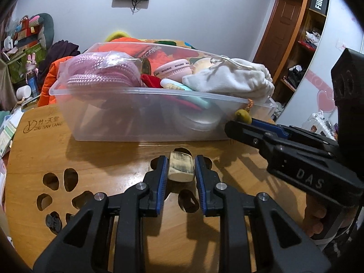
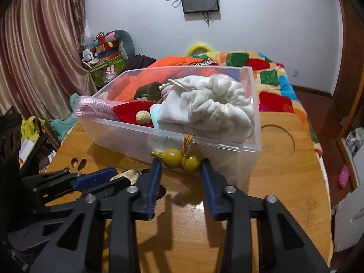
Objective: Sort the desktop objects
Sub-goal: 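Grasp the beige soap bar with left gripper while right grasps yellow gourd ornament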
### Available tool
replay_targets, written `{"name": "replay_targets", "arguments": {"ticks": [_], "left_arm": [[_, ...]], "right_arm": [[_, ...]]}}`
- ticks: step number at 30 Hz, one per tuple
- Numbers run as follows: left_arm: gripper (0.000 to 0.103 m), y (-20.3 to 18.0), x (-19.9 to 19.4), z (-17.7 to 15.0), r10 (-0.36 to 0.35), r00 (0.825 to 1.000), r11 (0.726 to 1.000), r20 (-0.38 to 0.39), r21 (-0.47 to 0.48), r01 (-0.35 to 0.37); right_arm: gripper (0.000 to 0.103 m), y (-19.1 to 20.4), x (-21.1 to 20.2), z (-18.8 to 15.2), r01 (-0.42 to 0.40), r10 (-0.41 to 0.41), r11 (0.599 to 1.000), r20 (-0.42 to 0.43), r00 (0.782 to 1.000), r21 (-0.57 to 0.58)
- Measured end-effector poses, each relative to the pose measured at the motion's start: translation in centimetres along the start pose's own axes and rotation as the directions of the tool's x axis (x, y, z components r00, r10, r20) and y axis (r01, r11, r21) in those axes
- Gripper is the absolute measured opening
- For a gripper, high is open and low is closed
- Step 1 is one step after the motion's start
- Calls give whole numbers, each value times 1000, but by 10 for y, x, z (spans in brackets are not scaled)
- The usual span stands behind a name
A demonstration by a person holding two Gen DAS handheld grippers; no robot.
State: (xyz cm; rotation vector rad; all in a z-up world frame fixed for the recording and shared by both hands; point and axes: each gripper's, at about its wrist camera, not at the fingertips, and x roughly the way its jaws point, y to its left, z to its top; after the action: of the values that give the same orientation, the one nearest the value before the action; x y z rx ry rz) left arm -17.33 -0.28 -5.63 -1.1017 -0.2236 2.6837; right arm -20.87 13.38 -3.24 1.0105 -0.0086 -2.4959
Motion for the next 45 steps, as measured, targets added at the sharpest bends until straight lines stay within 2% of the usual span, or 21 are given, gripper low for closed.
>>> {"name": "replay_targets", "arguments": {"ticks": [7, 8, 9, 14, 18, 20, 22, 24, 28, 33, 37, 45], "left_arm": [[22, 5, -13, 0, -5, 1000, 1000, 28, -18, 5], [22, 6, -15, 1, -5, 999, 1000, 34, -20, 5], [22, 6, -17, 3, -4, 999, 1000, 42, -21, 5], [22, 6, -20, 3, 1, 999, 1000, 43, -8, -1], [22, 8, -22, -5, 4, 1000, 1000, 27, 21, -5], [22, 10, -22, -11, 9, 1000, 999, 14, 33, -9], [22, 12, -21, -14, 7, 1000, 999, -4, 37, -6], [22, 13, -18, -18, 7, 1000, 999, -20, 37, -6], [26, 12, -9, -19, 2, 999, 999, -48, 32, 0], [37, 2, -6, -17, -6, 999, 998, -47, 61, 9], [37, 0, -1, -15, 11, 998, 998, -63, 69, -7], [37, -4, 5, -14, 16, 997, 995, -75, 95, -9]], "right_arm": [[28, 11, -7, 1, -11, 12, 999, 21, 1000, -44], [27, 12, -10, 1, -17, 18, 999, 27, 999, -49], [17, 14, -12, 1, -25, 26, 998, 29, 999, -54], [17, 15, -15, 4, -31, 33, 997, 30, 999, -66], [18, 9, -11, -1, -58, 57, 997, -21, 998, -51], [22, 9, -11, -5, -63, 62, 996, -32, 998, -64], [36, 11, -13, -10, -63, 60, 995, -36, 998, -83], [45, 13, -17, -14, -50, 48, 994, -24, 999, -98], [46, 14, -20, -19, -11, 10, 994, -5, 1000, -111], [47, 0, -15, -10, -39, 39, 999, -16, 999, -16], [47, -6, -10, -1, -95, 96, 994, -16, 995, 60], [47, 6, -10, 8, -65, 64, 996, 22, 998, 62]]}}
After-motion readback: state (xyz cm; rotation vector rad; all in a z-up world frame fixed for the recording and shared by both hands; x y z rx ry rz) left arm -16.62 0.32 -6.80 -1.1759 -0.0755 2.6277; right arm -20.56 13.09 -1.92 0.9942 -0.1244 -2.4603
